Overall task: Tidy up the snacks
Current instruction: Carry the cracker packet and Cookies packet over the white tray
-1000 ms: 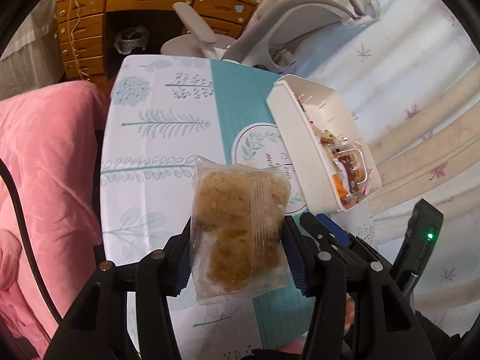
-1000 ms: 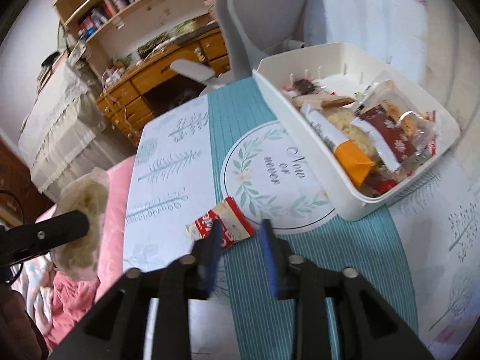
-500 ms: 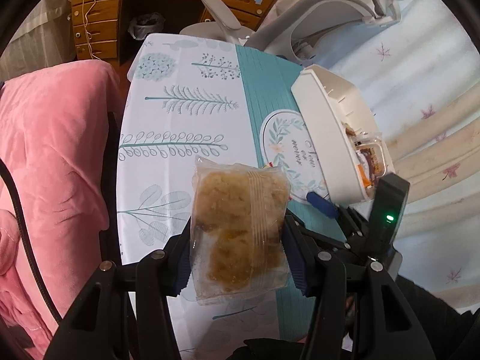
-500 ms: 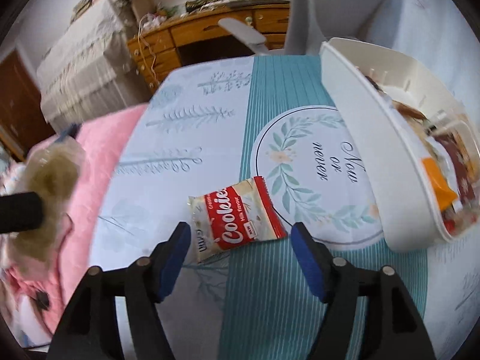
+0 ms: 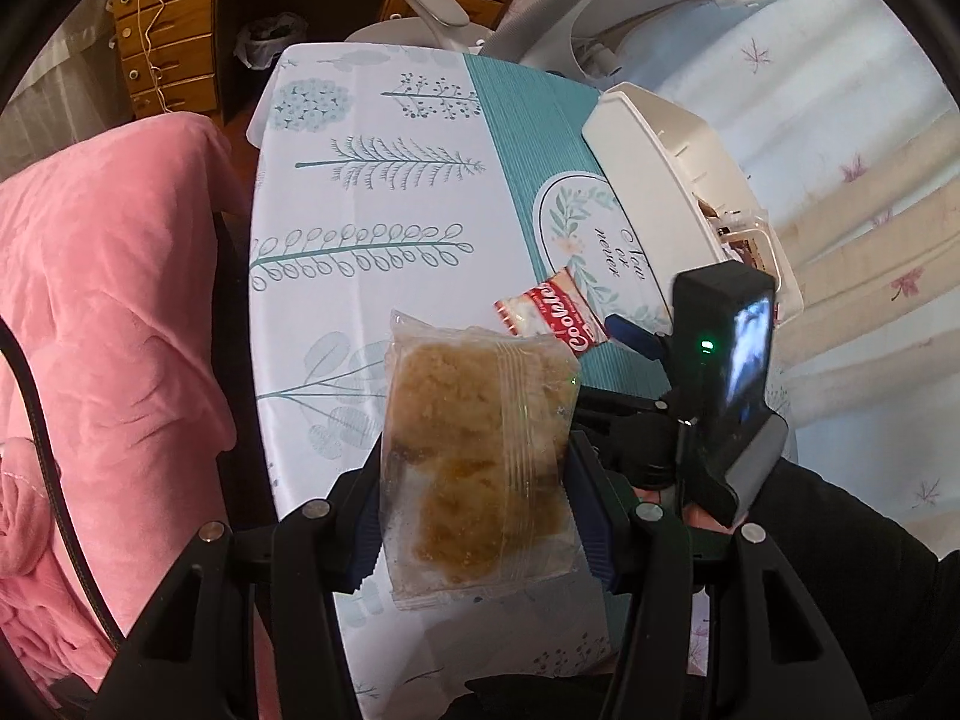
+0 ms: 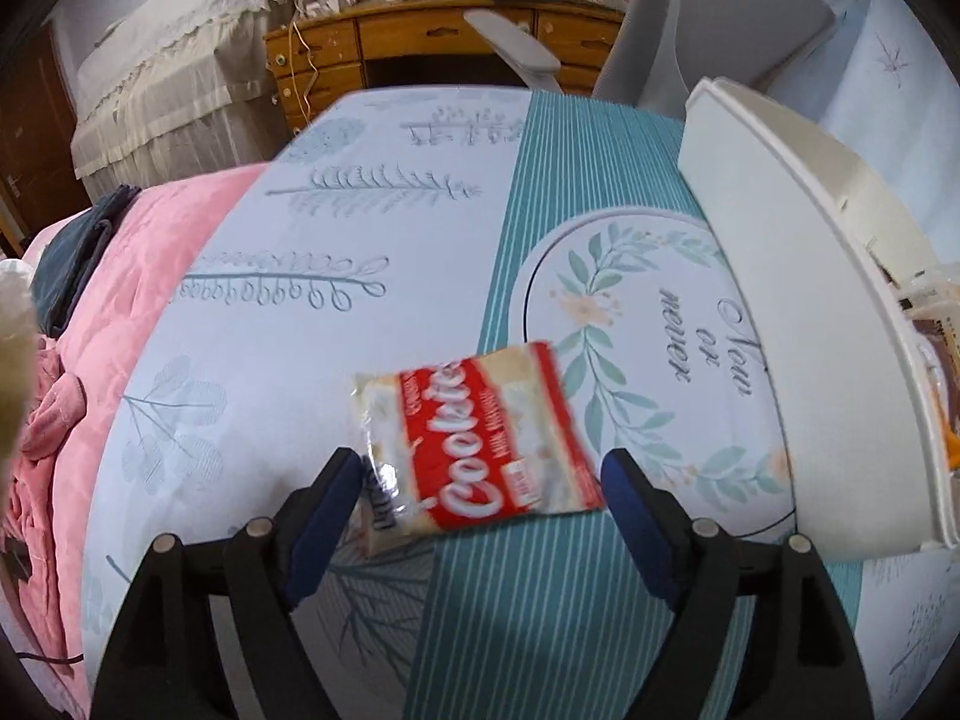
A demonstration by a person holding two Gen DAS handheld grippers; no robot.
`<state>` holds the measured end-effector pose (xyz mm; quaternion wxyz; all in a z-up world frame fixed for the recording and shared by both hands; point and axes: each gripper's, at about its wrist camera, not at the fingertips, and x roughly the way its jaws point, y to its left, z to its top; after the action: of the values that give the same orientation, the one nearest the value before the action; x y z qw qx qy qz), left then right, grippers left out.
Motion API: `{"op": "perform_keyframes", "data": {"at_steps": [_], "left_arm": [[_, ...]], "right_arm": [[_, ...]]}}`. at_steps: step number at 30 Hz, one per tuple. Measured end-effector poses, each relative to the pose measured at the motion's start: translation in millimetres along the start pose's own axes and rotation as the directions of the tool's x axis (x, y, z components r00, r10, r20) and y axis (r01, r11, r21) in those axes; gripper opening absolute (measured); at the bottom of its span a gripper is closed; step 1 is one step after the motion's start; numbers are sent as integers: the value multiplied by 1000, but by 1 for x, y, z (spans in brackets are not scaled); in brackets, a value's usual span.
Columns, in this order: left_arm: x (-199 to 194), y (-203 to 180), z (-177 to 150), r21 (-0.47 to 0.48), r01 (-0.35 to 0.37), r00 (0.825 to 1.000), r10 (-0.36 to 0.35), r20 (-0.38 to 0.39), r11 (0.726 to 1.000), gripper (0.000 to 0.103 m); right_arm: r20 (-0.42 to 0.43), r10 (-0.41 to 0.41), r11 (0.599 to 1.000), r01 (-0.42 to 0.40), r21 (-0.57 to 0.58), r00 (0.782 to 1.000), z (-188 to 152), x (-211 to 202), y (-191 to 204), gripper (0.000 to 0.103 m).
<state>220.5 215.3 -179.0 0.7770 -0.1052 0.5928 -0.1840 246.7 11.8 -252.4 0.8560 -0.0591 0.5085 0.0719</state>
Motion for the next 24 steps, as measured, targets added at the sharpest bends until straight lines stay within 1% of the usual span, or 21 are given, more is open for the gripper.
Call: {"op": "perform_keyframes", "data": {"at_steps": [4,7,9,11,12,14,19,24], "left_arm": [[-3,4,-2,-38,-2,1000,2,10,999,52],[-7,3,-5,-46,1,1000,-1,14,999,53],[-9,0,-6,-36,0,1000,0,13,999,52],[-10,-2,-6,-30,-3,1000,4,15,1000,52],[-12,-3,-5,-30,-8,1000,8,18,1000,52],[-14,-5,-3,-32,-11,1000,12,26,999,53],[-19,-17,3,-16,-32,998,33,50,999,53],[-19,-35,8,-18,-38,997,39,64,999,53]], "right_arm": [[-1,-9,1000,9,-26,1000,0,4,4,82],[-2,2,1000,-2,-20,1000,-2,4,4,78],[4,7,1000,-7,-22,1000,-3,2,5,74],[10,10,1000,-10,-27,1000,-4,1,6,66],[12,14,999,-13,-29,1000,-5,-1,7,64],[10,18,999,-17,-35,1000,-6,-3,9,57],[-4,55,998,-55,0,998,-10,-9,5,54],[-49,71,997,-69,39,996,-21,-23,-3,54]]}}
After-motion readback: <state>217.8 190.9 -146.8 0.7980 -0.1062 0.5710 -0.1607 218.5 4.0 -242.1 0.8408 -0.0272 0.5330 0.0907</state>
